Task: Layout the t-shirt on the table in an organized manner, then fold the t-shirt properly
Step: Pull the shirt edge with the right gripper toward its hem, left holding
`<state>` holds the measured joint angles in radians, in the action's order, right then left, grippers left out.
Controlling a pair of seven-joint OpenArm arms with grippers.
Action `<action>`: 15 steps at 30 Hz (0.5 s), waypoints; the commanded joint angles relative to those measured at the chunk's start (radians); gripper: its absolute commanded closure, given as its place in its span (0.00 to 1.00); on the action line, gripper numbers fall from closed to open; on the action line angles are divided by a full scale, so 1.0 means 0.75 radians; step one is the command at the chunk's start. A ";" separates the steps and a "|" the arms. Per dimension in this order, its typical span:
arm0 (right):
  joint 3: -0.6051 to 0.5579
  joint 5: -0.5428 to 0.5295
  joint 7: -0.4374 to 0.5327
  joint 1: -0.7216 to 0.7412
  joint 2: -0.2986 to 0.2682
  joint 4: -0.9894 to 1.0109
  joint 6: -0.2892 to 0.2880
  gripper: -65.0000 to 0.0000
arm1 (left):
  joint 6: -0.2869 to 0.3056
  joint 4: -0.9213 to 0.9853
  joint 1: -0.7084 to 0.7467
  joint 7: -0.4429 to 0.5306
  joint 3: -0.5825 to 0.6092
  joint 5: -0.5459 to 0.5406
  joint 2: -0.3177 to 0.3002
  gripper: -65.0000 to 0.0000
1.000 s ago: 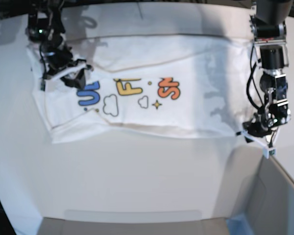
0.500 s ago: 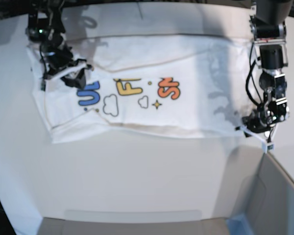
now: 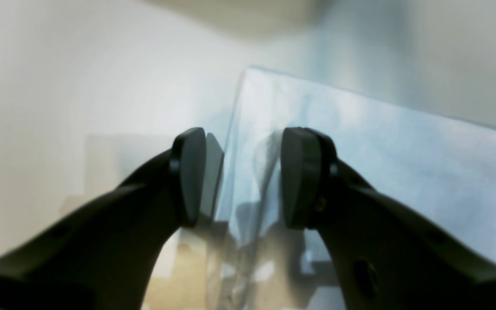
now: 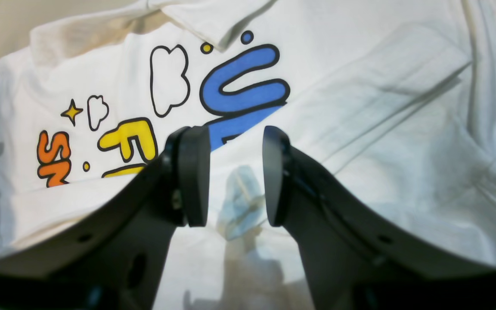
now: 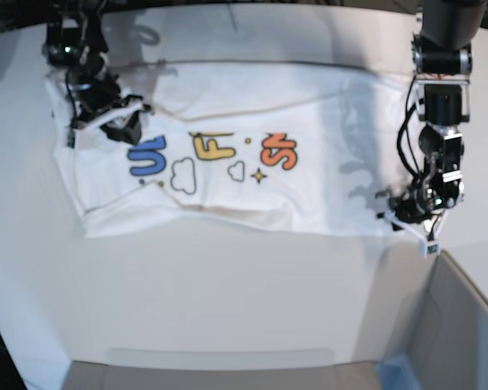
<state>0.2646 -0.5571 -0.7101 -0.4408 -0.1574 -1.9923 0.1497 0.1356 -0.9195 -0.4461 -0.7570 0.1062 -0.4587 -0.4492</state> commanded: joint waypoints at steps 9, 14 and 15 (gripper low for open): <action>0.006 -0.011 0.029 -0.013 -0.014 -0.025 -0.008 0.68 | -0.002 0.004 -0.008 0.000 0.001 -0.001 0.001 0.82; 0.006 -0.011 0.029 -0.007 -0.014 -0.025 -0.008 0.68 | -0.002 -0.007 -0.006 0.002 -0.006 -0.001 -0.002 0.96; 0.006 -0.011 0.029 -0.007 -0.014 -0.025 -0.008 0.68 | -0.002 -0.015 -0.006 0.002 -0.008 -0.001 -0.002 0.96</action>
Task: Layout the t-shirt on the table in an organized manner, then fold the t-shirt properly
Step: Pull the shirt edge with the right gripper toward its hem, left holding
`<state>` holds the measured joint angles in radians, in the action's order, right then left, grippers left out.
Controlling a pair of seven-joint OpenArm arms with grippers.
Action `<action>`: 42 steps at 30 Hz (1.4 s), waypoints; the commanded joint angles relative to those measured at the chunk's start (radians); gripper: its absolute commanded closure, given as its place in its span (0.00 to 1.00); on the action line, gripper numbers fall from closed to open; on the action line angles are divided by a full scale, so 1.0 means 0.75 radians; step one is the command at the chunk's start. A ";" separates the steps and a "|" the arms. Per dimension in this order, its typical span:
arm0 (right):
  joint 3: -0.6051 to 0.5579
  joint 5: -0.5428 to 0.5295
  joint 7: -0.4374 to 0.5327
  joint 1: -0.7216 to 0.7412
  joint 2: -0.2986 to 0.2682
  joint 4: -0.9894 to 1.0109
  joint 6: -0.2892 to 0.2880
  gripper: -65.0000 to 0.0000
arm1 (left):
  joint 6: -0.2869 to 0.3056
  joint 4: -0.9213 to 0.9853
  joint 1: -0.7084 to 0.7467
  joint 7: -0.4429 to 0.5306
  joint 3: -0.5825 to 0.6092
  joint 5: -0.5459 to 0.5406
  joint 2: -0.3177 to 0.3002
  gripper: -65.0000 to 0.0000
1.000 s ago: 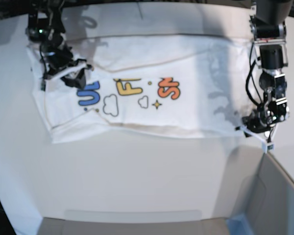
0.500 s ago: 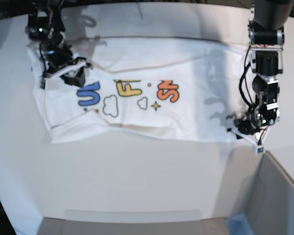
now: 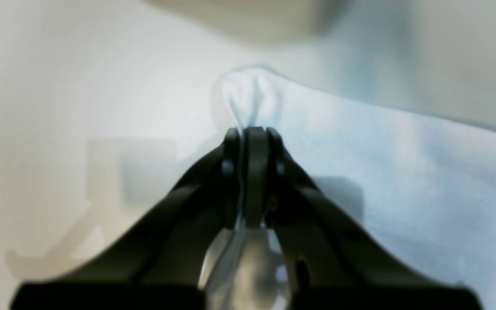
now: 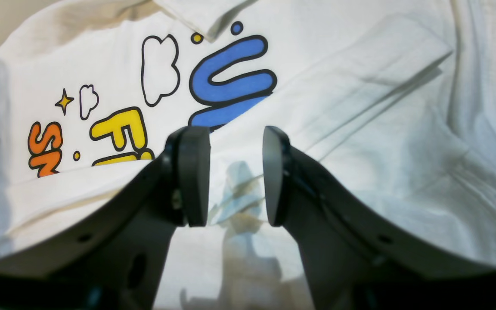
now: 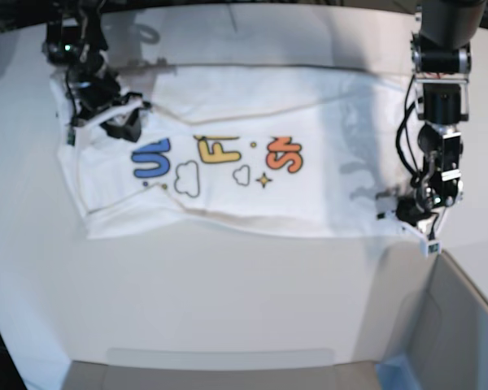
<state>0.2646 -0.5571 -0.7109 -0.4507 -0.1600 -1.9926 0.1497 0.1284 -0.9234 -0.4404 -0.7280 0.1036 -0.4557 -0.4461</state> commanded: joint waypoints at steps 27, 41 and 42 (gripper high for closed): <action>0.002 -0.011 0.032 0.062 -0.011 -0.022 -0.008 0.68 | 0.008 -0.785 0.423 -0.053 -0.297 -0.005 -0.008 1.00; 0.123 -0.013 0.032 0.240 -0.013 -0.022 -0.008 0.68 | 0.008 -0.900 0.603 -0.045 -0.299 -0.005 -0.008 1.00; 0.145 -0.013 0.030 0.260 -0.013 -0.020 -0.010 0.68 | 0.006 -0.900 0.609 -0.043 -0.299 -0.005 -0.008 1.00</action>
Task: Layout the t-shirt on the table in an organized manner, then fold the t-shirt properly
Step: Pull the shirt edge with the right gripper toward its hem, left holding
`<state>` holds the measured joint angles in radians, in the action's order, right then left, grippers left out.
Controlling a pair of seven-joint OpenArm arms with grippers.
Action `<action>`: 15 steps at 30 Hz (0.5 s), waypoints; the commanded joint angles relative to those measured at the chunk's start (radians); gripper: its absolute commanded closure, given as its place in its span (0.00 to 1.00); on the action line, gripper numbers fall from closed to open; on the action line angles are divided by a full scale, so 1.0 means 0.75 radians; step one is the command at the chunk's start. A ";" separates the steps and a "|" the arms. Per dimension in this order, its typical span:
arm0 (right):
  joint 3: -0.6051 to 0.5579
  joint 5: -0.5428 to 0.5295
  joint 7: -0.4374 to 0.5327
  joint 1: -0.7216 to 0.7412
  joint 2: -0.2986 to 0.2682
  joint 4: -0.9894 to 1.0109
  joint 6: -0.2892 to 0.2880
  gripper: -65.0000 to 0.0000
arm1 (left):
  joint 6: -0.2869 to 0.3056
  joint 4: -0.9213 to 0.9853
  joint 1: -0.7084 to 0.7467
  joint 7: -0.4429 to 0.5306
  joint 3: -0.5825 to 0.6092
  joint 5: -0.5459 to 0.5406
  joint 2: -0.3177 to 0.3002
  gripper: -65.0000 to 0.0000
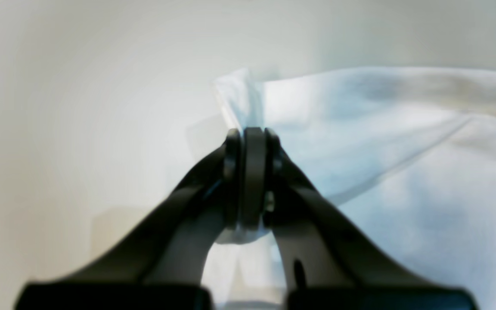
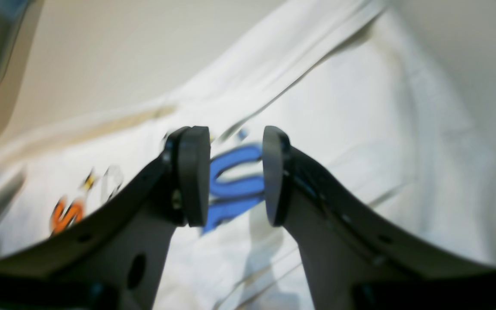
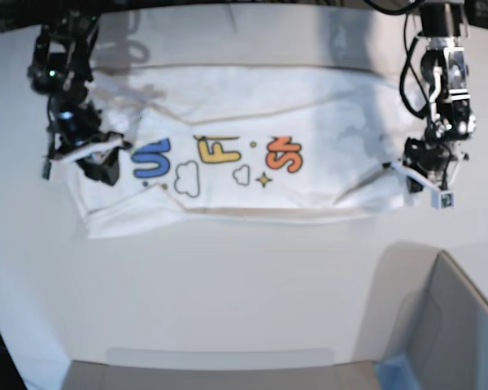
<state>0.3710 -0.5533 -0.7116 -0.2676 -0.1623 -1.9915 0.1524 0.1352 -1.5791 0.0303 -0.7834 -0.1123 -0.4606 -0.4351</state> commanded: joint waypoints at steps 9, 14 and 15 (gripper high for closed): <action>0.124 -0.047 -0.134 0.256 -0.055 0.183 -0.022 0.68 | -0.003 -0.025 -0.023 0.029 -0.011 0.001 -0.022 1.00; 0.239 -0.225 -0.204 0.368 -0.069 0.343 -0.022 0.68 | -0.003 -0.025 -0.025 0.029 -0.011 0.001 -0.022 1.00; 0.245 -0.249 -0.204 0.386 -0.077 0.390 -0.022 0.68 | -0.003 -0.025 -0.025 0.029 -0.011 0.001 -0.022 1.00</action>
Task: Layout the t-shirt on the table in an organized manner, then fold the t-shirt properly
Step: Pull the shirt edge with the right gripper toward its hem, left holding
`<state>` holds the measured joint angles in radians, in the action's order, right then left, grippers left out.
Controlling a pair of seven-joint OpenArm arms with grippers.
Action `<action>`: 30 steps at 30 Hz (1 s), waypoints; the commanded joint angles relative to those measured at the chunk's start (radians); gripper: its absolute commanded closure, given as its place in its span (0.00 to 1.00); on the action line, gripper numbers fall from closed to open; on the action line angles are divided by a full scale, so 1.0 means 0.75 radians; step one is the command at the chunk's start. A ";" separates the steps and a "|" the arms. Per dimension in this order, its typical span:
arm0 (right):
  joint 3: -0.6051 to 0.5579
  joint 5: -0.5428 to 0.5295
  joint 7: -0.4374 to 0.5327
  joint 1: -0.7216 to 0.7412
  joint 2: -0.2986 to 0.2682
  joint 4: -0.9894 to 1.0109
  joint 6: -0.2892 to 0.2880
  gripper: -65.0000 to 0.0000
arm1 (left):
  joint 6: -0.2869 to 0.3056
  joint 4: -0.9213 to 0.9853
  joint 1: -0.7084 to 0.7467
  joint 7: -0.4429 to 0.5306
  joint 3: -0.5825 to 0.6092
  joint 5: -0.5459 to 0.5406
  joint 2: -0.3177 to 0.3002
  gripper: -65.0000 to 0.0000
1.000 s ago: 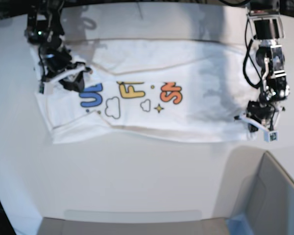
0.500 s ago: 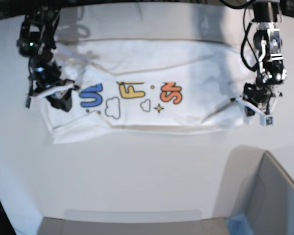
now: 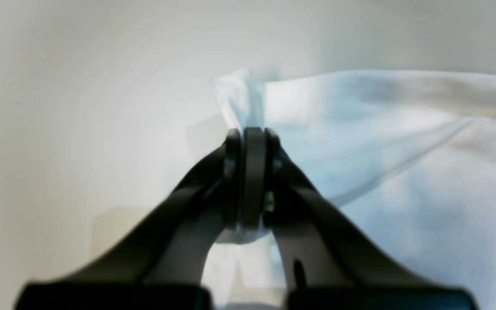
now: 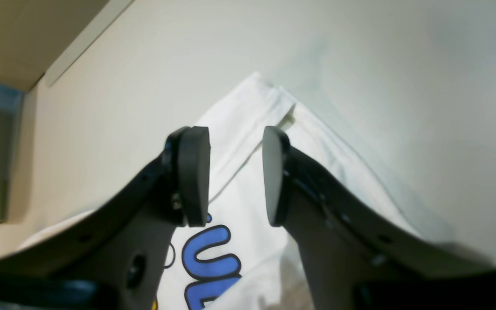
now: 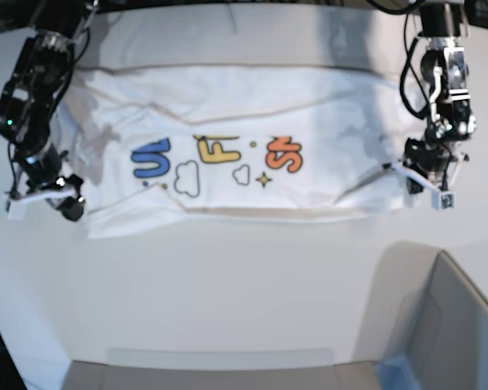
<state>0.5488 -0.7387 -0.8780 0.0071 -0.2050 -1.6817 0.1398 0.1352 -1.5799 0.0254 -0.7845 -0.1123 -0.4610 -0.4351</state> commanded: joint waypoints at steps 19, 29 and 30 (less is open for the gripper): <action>-0.008 -0.010 0.030 0.325 -0.016 0.556 -0.005 0.68 | -0.003 -0.024 -0.018 0.026 -0.011 0.002 -0.020 1.00; -0.246 -0.012 0.239 0.356 -0.016 0.719 0.005 0.68 | -0.003 -0.024 -0.012 0.022 -0.011 0.002 -0.018 1.00; -0.244 -0.014 0.245 0.358 -0.010 0.740 0.005 0.68 | -0.003 -0.024 -0.012 0.022 -0.011 0.002 -0.018 1.00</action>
<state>0.3626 -0.7593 -0.7036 0.2531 -0.2020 -1.1168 0.1337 0.1349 -1.5799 0.0280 -0.7841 -0.1123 -0.4606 -0.4332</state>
